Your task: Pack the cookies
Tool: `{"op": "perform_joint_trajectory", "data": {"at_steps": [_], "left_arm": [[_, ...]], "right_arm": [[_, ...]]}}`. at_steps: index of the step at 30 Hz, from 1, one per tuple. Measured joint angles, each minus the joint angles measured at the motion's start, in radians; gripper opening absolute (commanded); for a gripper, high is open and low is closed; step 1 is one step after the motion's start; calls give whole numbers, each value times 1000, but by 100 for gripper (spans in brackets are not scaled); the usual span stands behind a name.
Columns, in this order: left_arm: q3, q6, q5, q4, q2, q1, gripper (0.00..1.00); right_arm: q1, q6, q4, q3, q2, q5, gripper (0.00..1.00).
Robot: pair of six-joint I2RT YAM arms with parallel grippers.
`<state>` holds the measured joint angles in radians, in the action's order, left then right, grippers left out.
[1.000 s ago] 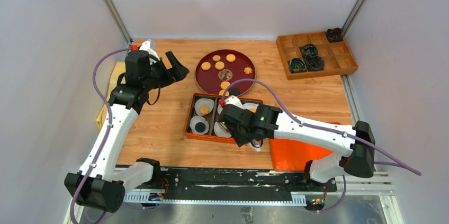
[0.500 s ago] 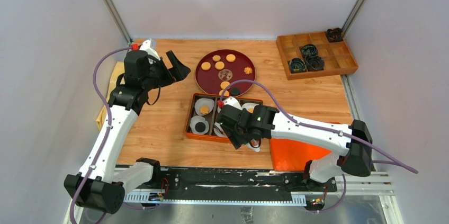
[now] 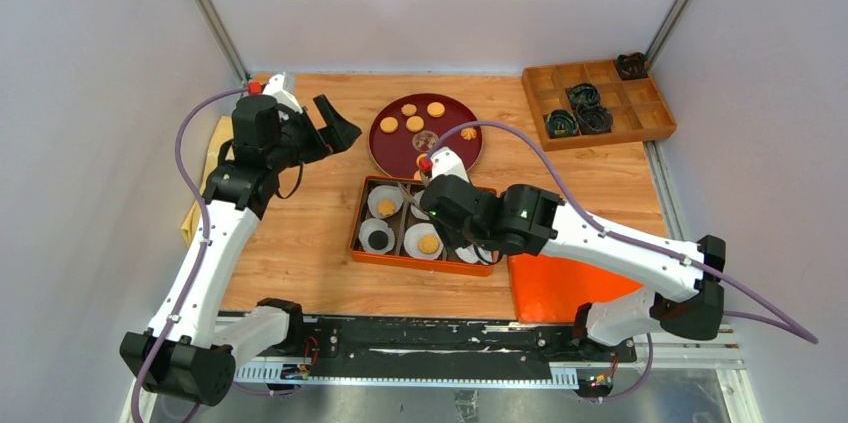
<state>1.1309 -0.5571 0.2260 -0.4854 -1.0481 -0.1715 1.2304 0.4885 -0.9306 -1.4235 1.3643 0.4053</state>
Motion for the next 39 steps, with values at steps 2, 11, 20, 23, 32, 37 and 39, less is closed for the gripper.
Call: {"op": "perform_joint_trajectory", "data": {"at_steps": [2, 11, 20, 23, 32, 37, 39], "left_arm": [[0, 0, 3, 8, 0, 0, 100], [-17, -2, 16, 37, -2, 0, 100], [-17, 6, -1, 35, -2, 0, 100], [-17, 10, -10, 34, -2, 0, 100], [-16, 25, -28, 27, -9, 0, 100], [-16, 27, -29, 26, -19, 0, 100], [-16, 27, -29, 27, -21, 0, 100]], "right_arm": [[-1, -14, 7, -23, -3, 37, 44], [-165, -121, 138, -33, 127, 71, 50], [-375, -223, 268, -169, 423, -11, 48], [-415, -244, 292, -239, 505, -49, 48], [-479, -273, 316, -397, 676, -159, 50], [-506, -273, 321, -433, 732, -190, 50], [-517, -273, 325, -440, 751, -198, 50]]}}
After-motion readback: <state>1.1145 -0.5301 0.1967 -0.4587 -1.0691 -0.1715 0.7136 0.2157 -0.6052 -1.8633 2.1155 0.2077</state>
